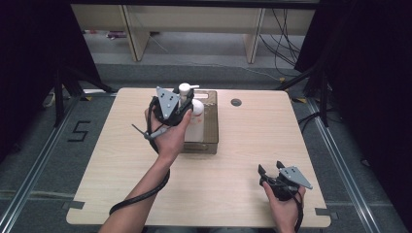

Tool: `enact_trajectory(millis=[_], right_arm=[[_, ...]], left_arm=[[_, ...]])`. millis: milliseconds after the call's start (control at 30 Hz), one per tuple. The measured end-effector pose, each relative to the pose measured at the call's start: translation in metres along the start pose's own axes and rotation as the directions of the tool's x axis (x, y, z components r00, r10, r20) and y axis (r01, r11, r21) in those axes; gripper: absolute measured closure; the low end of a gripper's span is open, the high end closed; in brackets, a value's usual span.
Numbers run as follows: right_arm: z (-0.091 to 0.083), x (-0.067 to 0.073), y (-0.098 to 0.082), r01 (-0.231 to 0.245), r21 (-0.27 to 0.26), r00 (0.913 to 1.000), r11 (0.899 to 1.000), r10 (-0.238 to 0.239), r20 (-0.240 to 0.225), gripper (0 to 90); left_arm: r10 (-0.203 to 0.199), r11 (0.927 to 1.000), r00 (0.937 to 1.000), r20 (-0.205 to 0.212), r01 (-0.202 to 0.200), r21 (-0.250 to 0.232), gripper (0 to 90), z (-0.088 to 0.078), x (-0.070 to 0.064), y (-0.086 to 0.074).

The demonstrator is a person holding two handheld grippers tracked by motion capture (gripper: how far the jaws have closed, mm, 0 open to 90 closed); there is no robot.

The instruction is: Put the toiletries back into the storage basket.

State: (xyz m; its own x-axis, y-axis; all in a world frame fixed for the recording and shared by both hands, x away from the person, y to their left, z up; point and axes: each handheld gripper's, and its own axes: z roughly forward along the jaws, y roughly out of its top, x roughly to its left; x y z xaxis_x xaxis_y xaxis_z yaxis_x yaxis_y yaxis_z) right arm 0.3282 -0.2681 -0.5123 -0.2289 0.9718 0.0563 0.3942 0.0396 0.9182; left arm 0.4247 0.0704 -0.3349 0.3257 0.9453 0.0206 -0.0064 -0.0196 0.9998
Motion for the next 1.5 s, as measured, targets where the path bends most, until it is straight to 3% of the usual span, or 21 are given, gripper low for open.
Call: enact_trajectory(millis=[500,567,1500], right_arm=[[0.0,0.0,0.0,-0.004,-0.001,1.0,1.0,0.004,-0.009,29.1],[0.003,0.0,-0.001,-0.008,-0.028,0.9998,1.0,0.007,-0.016,29.1],[0.002,0.0,-0.001,-0.005,-0.027,0.9997,1.0,0.004,-0.024,29.1]], left_arm=[[-0.008,0.9997,1.0,0.001,0.008,0.024,58.9,-0.001,0.002,-0.013],[-0.005,0.9995,1.0,0.001,0.005,0.03,58.9,-0.001,0.002,-0.015],[-0.012,0.998,0.9999,-0.004,0.013,0.062,58.8,-0.001,0.002,-0.033]])
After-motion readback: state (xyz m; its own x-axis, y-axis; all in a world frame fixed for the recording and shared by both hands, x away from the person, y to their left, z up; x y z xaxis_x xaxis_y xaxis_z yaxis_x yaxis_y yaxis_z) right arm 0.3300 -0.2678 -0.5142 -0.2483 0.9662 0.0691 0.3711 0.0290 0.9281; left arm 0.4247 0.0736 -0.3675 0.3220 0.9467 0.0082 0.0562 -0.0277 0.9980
